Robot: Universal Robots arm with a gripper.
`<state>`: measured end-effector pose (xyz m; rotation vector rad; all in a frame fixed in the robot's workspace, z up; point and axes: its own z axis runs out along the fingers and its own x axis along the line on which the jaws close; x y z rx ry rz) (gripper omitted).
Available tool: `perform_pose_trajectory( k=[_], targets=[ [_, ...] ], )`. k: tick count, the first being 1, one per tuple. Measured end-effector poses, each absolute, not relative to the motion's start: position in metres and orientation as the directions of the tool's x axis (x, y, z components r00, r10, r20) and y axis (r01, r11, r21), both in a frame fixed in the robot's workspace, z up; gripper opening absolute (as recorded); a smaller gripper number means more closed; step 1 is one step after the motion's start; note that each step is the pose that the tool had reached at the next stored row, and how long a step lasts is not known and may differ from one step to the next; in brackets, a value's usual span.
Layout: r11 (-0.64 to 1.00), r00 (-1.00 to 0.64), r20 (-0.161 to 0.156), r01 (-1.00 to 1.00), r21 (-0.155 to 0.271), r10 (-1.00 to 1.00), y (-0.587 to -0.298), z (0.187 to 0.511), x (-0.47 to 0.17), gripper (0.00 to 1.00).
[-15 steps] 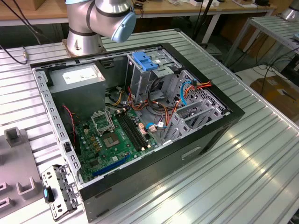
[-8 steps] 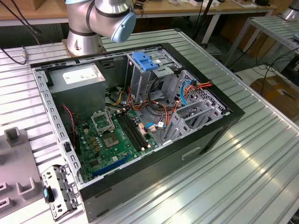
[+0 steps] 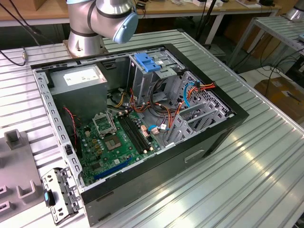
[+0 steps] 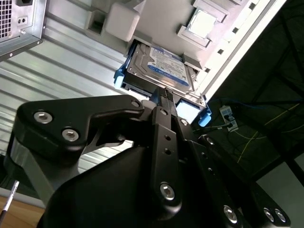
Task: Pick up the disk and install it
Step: 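Reach for the disk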
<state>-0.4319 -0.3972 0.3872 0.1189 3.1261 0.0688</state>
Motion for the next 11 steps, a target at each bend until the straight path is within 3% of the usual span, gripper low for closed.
perform_pose_trajectory(
  k=[11],
  targets=[
    [0.996,-0.997,-0.011,0.076,0.044,0.076,-0.3972,0.3872,-0.4334,0.11]
  ],
)
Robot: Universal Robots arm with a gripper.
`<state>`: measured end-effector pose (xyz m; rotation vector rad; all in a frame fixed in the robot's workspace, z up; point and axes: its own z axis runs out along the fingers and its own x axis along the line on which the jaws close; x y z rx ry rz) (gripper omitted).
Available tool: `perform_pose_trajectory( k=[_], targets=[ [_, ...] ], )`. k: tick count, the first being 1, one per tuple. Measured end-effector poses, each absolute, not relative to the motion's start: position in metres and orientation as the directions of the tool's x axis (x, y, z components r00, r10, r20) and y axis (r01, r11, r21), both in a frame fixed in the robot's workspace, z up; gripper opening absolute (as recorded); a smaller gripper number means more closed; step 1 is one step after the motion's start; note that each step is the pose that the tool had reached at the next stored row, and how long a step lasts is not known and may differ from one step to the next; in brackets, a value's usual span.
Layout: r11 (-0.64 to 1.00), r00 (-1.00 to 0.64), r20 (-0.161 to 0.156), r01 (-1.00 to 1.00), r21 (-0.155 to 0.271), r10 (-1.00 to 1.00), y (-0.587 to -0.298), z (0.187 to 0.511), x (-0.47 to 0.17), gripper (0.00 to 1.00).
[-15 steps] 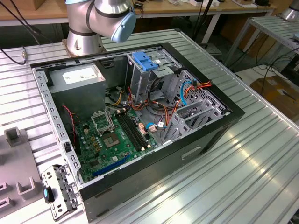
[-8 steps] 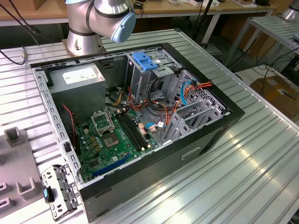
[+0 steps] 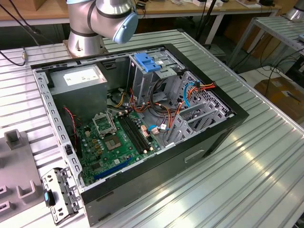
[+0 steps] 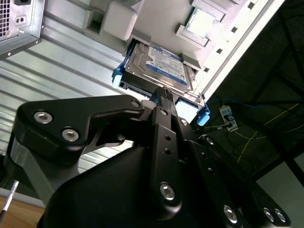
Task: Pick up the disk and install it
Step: 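Reach for the disk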
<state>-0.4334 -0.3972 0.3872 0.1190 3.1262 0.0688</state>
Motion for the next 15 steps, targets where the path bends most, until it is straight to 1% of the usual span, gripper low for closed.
perform_pose_trajectory(
  k=[15],
  targets=[
    [0.996,-0.997,-0.011,0.076,0.044,0.076,-0.397,0.387,-0.446,0.11]
  ],
)
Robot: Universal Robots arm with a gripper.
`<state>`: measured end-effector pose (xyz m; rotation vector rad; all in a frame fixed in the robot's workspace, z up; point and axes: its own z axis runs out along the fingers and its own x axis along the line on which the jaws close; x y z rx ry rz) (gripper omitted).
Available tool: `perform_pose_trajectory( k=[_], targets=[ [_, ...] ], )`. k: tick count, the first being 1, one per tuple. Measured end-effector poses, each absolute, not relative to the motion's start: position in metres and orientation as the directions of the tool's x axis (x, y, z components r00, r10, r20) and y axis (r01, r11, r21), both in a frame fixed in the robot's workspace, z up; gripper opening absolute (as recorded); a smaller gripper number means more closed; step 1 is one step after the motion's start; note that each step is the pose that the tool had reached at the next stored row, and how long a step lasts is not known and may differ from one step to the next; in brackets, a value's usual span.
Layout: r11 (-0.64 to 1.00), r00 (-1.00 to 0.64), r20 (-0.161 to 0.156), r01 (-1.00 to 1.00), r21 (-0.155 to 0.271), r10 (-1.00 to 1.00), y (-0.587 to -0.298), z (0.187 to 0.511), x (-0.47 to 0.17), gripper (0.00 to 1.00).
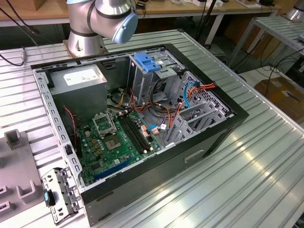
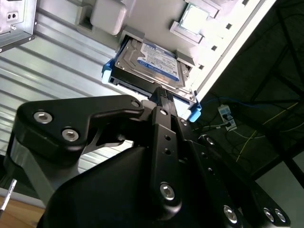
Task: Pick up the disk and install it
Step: 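Reach for the disk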
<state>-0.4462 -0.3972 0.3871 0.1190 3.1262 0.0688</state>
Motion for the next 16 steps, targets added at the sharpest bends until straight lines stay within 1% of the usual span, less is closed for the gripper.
perform_pose_trajectory(
  k=[3,10,16],
  targets=[
    [0.996,-0.997,-0.011,0.076,0.044,0.076,-0.397,0.387,-0.450,0.11],
    [0.996,-0.997,-0.010,0.076,0.044,0.076,-0.384,0.386,-0.465,0.11],
    [0.996,-0.997,-0.010,0.076,0.045,0.076,-0.382,0.385,-0.472,0.11]
  ],
)
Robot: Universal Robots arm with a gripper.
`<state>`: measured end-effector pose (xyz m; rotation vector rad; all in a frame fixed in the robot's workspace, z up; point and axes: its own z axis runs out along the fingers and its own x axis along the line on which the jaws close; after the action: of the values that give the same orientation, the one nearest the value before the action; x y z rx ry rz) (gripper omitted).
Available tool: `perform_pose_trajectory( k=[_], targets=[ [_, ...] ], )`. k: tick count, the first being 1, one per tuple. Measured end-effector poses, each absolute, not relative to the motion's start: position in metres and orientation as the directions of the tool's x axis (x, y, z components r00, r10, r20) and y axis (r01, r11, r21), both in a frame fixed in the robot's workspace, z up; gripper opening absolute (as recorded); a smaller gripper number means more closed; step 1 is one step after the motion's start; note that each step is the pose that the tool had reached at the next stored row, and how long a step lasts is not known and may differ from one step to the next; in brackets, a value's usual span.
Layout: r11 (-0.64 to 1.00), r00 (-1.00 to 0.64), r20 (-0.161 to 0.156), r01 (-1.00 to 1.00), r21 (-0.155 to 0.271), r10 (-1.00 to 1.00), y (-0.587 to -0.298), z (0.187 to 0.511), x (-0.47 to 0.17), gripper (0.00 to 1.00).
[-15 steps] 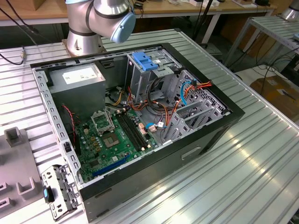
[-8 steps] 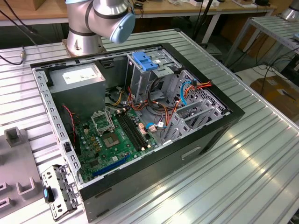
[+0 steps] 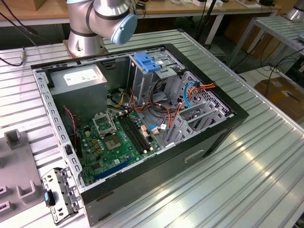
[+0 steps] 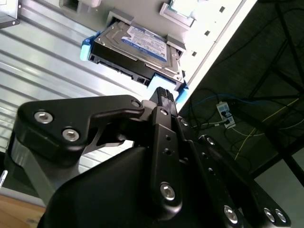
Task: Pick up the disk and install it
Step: 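Reach for the disk, then pick up the disk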
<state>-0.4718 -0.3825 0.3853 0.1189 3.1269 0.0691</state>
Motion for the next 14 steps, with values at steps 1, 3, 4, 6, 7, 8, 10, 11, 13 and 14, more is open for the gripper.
perform_pose_trajectory(
  k=[1,3,4,6,7,8,10,11,13,14],
  targets=[
    [0.996,-0.997,-0.010,0.076,0.045,0.076,-0.3825,0.3853,-0.4718,0.11],
    [0.996,-0.997,-0.010,0.076,0.045,0.076,-0.3824,0.3849,-0.4723,0.11],
    [0.996,-0.997,-0.010,0.076,0.044,0.076,-0.3824,0.3849,-0.4724,0.11],
    [0.996,-0.997,-0.010,0.076,0.045,0.076,-0.3824,0.3849,-0.4724,0.11],
    [0.996,-0.997,-0.010,0.076,0.045,0.076,-0.3824,0.3849,-0.4724,0.11],
    [0.996,-0.997,-0.010,0.076,0.045,0.076,-0.3824,0.3849,-0.4724,0.11],
    [0.996,-0.997,-0.010,0.075,0.046,0.075,-0.3824,0.3849,-0.4725,0.11],
    [0.996,-0.997,-0.010,0.075,0.046,0.075,-0.3824,0.3849,-0.4725,0.11],
    [0.996,-0.997,-0.010,0.074,0.046,0.075,-0.3824,0.3849,-0.4725,0.11],
    [0.996,-0.997,-0.010,0.074,0.046,0.075,-0.3824,0.3849,-0.4725,0.11]
  ],
)
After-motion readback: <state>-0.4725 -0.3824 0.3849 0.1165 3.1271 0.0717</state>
